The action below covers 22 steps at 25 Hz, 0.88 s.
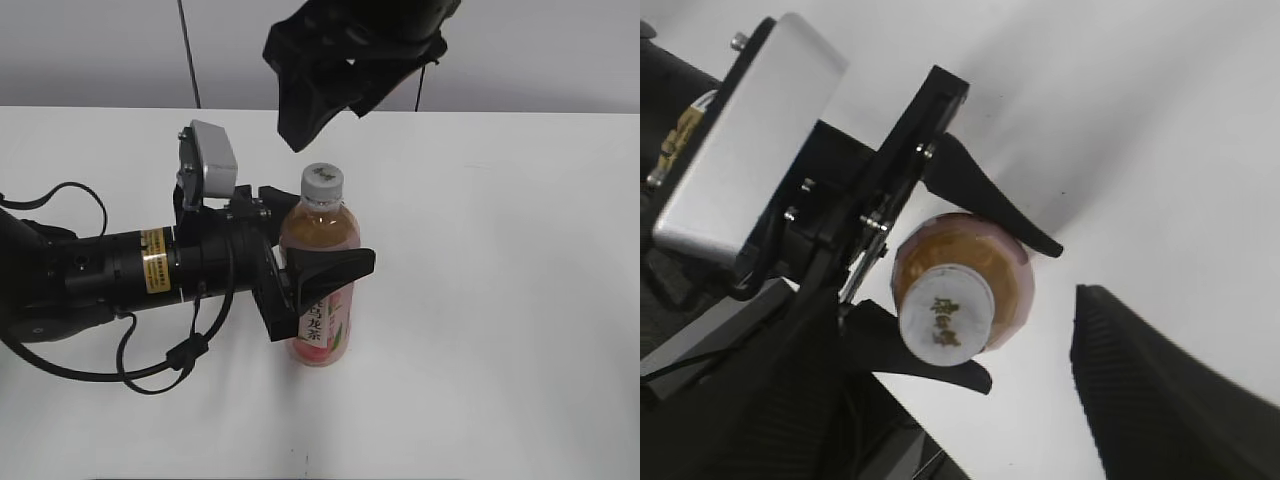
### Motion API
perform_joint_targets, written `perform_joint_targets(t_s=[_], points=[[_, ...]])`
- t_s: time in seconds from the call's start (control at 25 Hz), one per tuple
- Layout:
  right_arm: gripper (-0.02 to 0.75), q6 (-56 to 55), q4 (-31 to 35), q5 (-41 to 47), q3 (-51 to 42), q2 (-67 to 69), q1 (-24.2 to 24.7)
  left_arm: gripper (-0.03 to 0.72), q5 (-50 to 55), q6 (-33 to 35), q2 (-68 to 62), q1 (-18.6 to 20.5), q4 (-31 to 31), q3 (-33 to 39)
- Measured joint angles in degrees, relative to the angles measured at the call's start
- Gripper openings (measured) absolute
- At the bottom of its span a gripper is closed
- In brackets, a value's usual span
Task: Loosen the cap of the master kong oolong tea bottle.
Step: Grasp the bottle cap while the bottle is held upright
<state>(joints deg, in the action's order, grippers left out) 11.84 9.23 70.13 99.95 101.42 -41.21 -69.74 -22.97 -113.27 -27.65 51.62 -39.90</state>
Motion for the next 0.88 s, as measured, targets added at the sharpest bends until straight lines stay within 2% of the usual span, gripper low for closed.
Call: perform_joint_targets(t_s=[0.28,0.88], points=[[0.535,-2.3,4.6,0.0,-2.6,1.0,0.0,0.458,0.0,0.0,0.0,0.0,0.0,0.0],[0.518,-10.1,2.3,0.0,-2.6,2.9,0.0,0.458,0.0,0.0,0.0,0.0,0.0,0.0]])
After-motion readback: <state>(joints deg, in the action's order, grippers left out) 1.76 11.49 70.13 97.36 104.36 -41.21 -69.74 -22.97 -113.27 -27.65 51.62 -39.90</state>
